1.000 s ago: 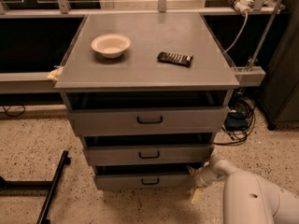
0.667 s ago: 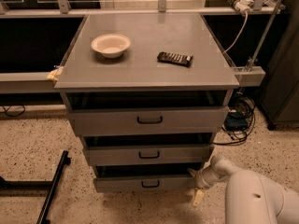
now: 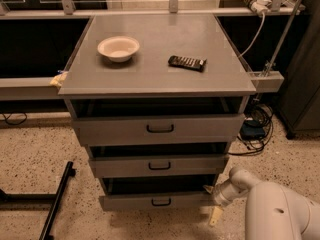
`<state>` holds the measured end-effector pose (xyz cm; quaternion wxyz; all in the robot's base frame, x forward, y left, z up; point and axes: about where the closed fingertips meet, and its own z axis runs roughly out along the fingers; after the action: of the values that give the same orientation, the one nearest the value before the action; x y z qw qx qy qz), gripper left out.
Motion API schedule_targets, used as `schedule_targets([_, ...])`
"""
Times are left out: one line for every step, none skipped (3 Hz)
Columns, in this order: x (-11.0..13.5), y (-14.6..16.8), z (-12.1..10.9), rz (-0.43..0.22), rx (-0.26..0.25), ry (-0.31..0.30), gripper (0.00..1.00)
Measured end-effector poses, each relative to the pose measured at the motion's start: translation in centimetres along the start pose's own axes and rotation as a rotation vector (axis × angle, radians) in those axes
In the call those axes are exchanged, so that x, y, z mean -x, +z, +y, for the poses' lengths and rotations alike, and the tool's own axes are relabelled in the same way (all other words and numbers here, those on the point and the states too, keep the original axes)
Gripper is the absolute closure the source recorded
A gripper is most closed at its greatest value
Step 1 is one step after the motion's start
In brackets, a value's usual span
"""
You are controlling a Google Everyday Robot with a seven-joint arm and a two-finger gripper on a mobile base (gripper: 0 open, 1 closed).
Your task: Open bottom drawer
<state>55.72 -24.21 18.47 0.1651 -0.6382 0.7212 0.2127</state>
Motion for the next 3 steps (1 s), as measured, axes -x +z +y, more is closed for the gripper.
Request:
schedule_targets([-0.2, -0.2, 1.8, -0.025, 0.063, 0.023, 0.00])
schedule_targets([-0.5, -0.6, 4.2, -0.064, 0.148, 0.045, 0.00])
schedule_targets([-0.6, -1.7, 7.1, -0.117, 0.254, 0.024, 0.00])
